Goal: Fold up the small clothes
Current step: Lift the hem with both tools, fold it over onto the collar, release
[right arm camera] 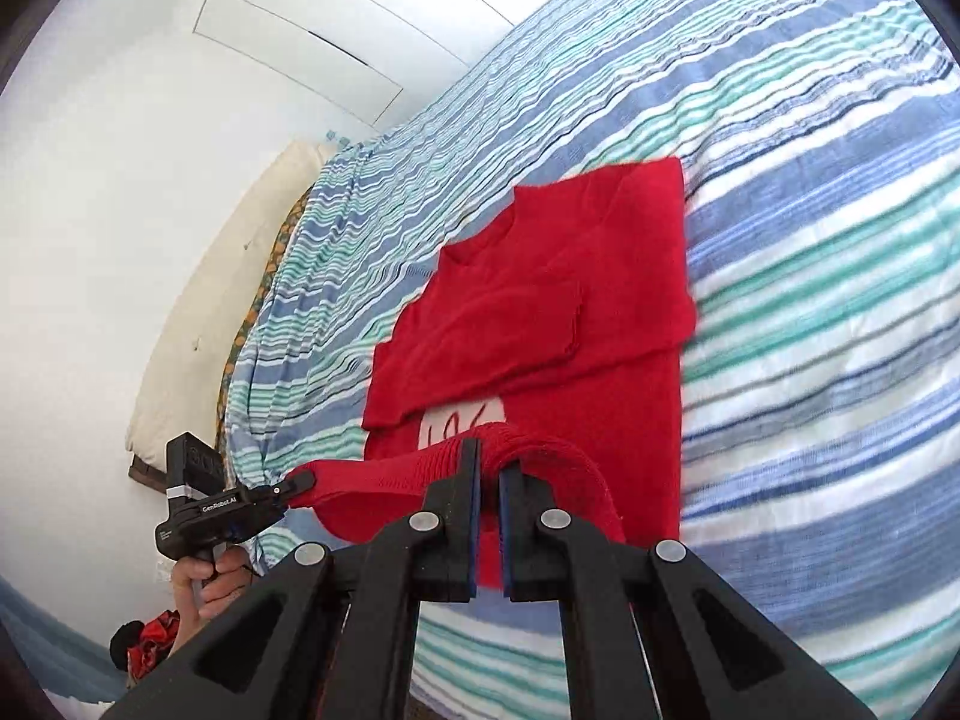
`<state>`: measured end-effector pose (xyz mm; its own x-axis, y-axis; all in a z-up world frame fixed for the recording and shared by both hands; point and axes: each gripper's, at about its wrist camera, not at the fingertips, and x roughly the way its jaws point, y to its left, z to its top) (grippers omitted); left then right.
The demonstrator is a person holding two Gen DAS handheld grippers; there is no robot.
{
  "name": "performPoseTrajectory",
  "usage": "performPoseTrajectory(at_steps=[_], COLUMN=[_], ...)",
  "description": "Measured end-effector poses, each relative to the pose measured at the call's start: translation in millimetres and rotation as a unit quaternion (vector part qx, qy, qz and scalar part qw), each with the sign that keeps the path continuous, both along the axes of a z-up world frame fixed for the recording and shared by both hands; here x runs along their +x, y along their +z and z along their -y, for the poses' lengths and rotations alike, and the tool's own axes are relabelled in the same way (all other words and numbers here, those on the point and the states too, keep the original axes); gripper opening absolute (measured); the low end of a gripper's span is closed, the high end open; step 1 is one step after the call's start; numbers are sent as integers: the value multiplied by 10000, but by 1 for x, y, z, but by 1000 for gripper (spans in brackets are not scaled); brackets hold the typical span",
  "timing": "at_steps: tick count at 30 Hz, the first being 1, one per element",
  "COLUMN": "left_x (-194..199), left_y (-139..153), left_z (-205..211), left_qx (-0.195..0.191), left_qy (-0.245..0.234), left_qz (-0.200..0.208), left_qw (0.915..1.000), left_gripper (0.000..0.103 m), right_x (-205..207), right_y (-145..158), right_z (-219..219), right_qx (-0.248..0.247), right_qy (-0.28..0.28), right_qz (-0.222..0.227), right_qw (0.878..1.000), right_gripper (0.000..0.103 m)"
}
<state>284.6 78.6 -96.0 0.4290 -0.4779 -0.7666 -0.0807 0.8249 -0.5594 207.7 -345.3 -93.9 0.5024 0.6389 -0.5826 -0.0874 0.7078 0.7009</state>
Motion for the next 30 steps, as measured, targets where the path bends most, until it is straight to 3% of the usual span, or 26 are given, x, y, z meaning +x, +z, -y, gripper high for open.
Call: performPoseTrajectory(at_steps=[7, 13, 14, 17, 19, 20, 22, 25, 27, 29, 30], left_x=[124, 184, 189, 206, 211, 211, 207, 183, 159, 129, 112], left_y=[-8, -35, -39, -52, -49, -45, -34, -16, -7, -6, -10], left_z=[4, -1, -3, -9, -21, -27, -37, -43, -35, -15, -5], left_qx=[387, 596, 644, 881, 904, 916, 988, 1197, 1157, 1163, 1217], left_qy=[205, 355, 356, 557, 794, 911, 1026, 1073, 839, 393, 149], left_qz=[-54, -336, -409, -583, -541, -467, -286, -8, 247, 441, 493], left_qw=[9990, 9970, 9964, 9928, 9913, 9905, 9894, 9870, 9894, 9915, 9912], left_gripper=[4, 6, 8, 27, 54, 58, 60, 60, 60, 68, 77], right_x=[121, 199, 208, 225, 232, 234, 233, 229, 219, 200, 188], right_y=[0, -22, -26, -41, -48, -51, -47, -32, -20, -13, -13], right_z=[-8, -19, -20, -20, -18, -17, -15, -15, -20, -30, -38], right_qx=[-194, -489, -528, -569, -635, -693, -808, -1042, -1098, -858, -730], right_qy=[-278, -279, -283, -338, -440, -492, -576, -513, -319, 169, 470], right_qz=[33, -141, -160, -164, -224, -242, -157, 89, 233, 349, 378], right_qw=[9994, 9983, 9981, 9977, 9968, 9961, 9949, 9932, 9932, 9956, 9955], right_gripper=[5, 5, 5, 6, 13, 25, 33, 33, 33, 33, 34])
